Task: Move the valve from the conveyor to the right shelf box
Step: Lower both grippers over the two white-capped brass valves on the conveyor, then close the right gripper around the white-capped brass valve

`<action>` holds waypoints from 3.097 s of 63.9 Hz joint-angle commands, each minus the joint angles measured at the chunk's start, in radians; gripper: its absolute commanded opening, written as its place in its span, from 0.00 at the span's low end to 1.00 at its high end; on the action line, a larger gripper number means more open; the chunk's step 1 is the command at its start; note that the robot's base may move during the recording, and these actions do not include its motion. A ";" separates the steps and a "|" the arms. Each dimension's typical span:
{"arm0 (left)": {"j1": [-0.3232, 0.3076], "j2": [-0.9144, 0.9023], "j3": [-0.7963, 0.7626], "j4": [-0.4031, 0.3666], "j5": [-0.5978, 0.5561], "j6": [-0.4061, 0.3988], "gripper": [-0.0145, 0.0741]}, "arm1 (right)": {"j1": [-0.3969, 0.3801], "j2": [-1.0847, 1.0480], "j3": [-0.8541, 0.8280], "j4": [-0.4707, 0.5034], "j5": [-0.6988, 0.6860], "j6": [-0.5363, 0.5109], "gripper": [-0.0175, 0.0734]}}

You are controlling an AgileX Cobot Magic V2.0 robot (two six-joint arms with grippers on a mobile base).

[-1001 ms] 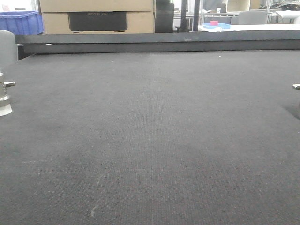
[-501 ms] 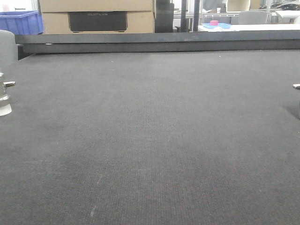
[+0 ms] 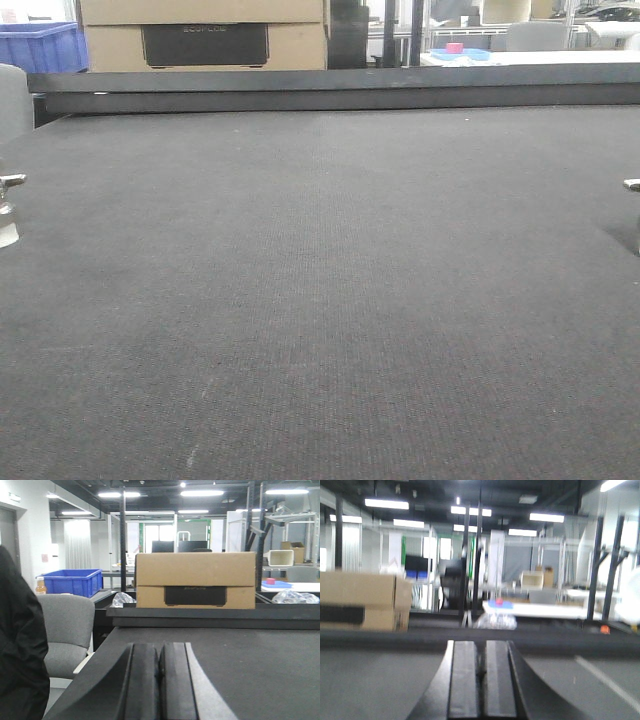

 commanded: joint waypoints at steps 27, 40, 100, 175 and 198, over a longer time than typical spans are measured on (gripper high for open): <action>-0.043 0.411 -0.415 -0.033 0.270 -0.007 0.85 | -0.005 0.358 -0.192 0.004 0.049 0.000 0.82; -0.095 0.500 -0.494 -0.121 0.395 -0.007 0.84 | -0.003 0.528 -0.360 0.004 0.281 0.000 0.82; -0.171 0.550 -0.523 -0.117 0.427 -0.007 0.84 | 0.068 1.526 -1.001 -0.043 1.000 -0.036 0.82; -0.171 0.550 -0.523 -0.117 0.498 -0.007 0.84 | 0.068 1.687 -1.001 -0.082 0.930 -0.045 0.02; -0.171 0.719 -0.691 -0.072 0.682 -0.029 0.84 | 0.068 1.418 -0.952 0.027 0.848 -0.045 0.02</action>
